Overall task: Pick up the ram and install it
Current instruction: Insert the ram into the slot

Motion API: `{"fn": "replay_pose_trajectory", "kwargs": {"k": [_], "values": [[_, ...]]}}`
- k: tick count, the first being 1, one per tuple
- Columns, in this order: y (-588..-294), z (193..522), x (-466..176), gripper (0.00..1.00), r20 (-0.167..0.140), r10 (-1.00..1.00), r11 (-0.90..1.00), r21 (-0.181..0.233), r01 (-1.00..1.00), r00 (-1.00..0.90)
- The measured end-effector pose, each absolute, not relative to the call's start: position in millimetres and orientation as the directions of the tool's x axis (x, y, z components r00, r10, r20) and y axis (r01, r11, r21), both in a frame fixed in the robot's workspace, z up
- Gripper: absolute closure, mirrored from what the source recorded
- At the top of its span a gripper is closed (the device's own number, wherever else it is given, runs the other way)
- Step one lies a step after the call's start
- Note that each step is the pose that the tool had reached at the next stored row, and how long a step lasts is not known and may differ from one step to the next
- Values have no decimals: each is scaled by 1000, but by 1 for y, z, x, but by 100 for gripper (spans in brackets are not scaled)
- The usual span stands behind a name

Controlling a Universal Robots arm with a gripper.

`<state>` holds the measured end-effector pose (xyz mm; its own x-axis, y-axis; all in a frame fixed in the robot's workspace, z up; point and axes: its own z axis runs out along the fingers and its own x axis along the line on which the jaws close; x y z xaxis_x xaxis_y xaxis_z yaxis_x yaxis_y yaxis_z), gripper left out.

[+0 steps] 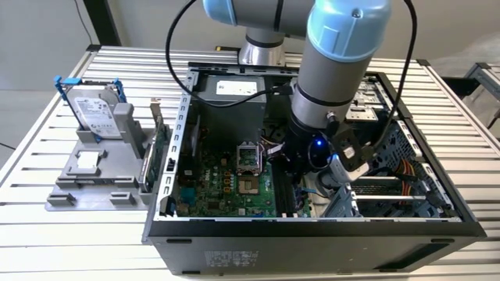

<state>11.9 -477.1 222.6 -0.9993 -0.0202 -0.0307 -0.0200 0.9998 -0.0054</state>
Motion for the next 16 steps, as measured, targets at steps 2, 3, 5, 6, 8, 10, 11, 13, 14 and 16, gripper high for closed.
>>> {"fn": "replay_pose_trajectory", "kwargs": {"k": [2, 3, 5, 6, 8, 10, 11, 13, 14, 16], "values": [[-477, 222, 12, 100, -31, -20, 1000, -5, -20, -999], [-477, 222, 12, 100, -31, -20, 1000, -5, -20, -999], [-477, 221, 12, 100, -31, -20, 1000, -5, -20, -999], [-477, 221, 12, 100, -31, -20, 1000, -5, -20, -999], [-477, 220, 11, 100, -31, -20, 1000, -5, -20, -999], [-477, 220, 11, 100, -31, -20, 1000, -6, -20, -999], [-477, 219, 11, 100, -31, -20, 1000, -5, -20, -999], [-477, 218, 11, 100, -31, -20, 1000, -5, -20, -999], [-477, 218, 11, 100, -31, -20, 1000, -5, -20, -999], [-477, 218, 11, 100, -31, -20, 1000, -6, -20, -999]]}}
